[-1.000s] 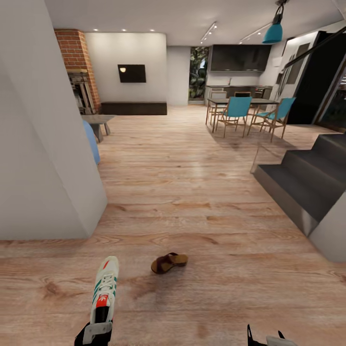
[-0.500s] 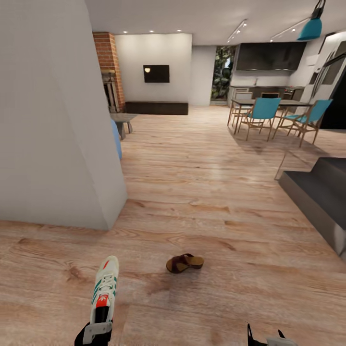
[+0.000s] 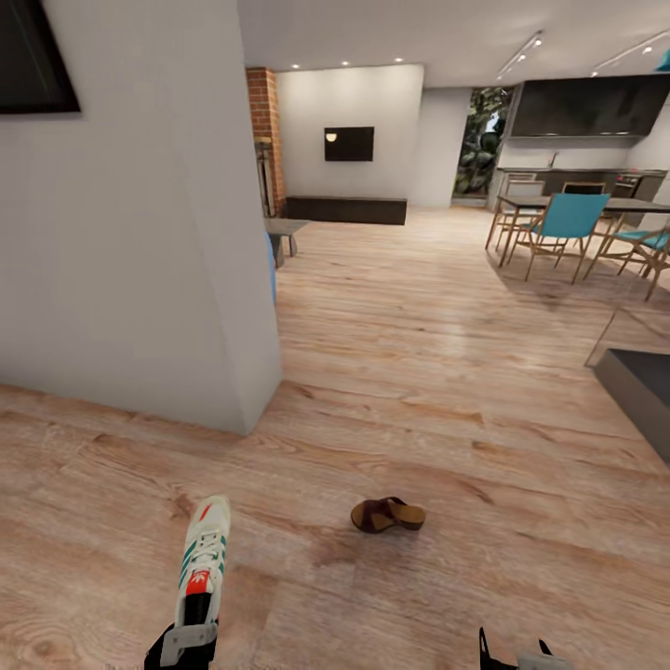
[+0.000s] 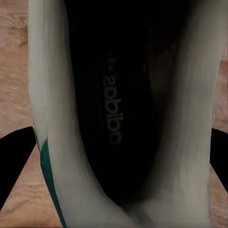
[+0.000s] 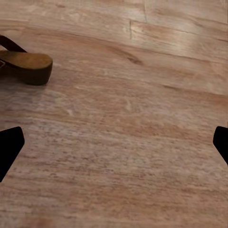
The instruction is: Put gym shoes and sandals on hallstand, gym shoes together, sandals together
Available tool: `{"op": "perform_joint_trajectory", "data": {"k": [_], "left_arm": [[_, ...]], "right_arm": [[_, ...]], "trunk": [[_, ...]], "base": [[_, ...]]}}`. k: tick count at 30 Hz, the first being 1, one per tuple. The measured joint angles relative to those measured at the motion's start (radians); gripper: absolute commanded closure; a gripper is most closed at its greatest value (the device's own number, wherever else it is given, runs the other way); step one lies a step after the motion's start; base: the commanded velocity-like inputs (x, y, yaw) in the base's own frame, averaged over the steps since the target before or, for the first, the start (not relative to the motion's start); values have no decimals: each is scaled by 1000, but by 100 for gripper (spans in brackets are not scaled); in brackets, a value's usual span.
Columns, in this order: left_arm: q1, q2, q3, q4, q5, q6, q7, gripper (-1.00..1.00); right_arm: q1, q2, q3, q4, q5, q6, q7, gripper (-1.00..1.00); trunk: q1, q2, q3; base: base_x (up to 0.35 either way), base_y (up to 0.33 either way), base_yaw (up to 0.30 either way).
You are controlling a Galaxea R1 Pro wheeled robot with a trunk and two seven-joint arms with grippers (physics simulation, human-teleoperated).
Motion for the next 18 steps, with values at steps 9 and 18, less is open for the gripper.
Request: {"op": "perform_joint_trajectory", "data": {"k": [9, 18], "left_arm": [[0, -1, 1, -1, -1, 0, 1, 100], [0, -2, 1, -1, -1, 0, 1, 100]], "right_arm": [[0, 0, 0, -5, 0, 0, 0, -100], [0, 1, -1, -7, -2, 0, 1, -100]], "trunk": [[0, 0, 5], [0, 0, 10]], "base": [[0, -90, 279], [0, -255, 279]]}}
